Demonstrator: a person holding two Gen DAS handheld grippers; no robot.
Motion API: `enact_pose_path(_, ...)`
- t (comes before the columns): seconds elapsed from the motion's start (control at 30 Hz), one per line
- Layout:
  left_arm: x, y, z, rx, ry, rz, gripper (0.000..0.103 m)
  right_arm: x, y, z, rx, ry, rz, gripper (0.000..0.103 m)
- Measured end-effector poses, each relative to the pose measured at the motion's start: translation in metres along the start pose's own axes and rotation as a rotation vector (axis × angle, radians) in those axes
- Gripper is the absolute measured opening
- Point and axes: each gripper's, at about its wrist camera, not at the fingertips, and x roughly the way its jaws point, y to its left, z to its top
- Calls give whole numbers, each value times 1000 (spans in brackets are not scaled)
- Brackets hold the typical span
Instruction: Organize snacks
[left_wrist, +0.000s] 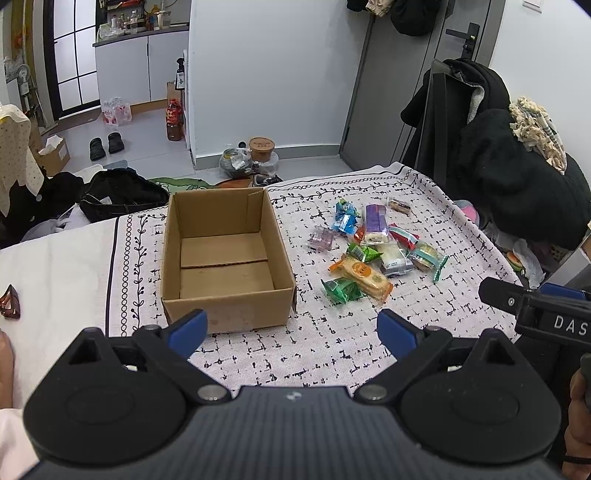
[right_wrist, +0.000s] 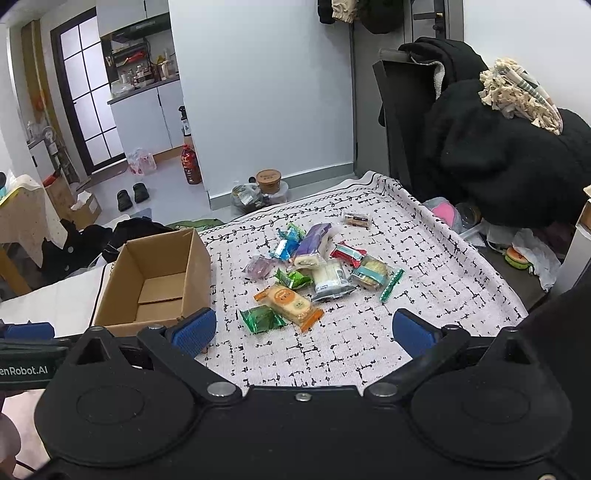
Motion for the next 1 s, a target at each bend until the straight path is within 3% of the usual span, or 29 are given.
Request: enact_pose_path(1.0, 5, 0, -4, 11, 23, 19, 98, 9, -1, 0, 12, 13, 18, 103)
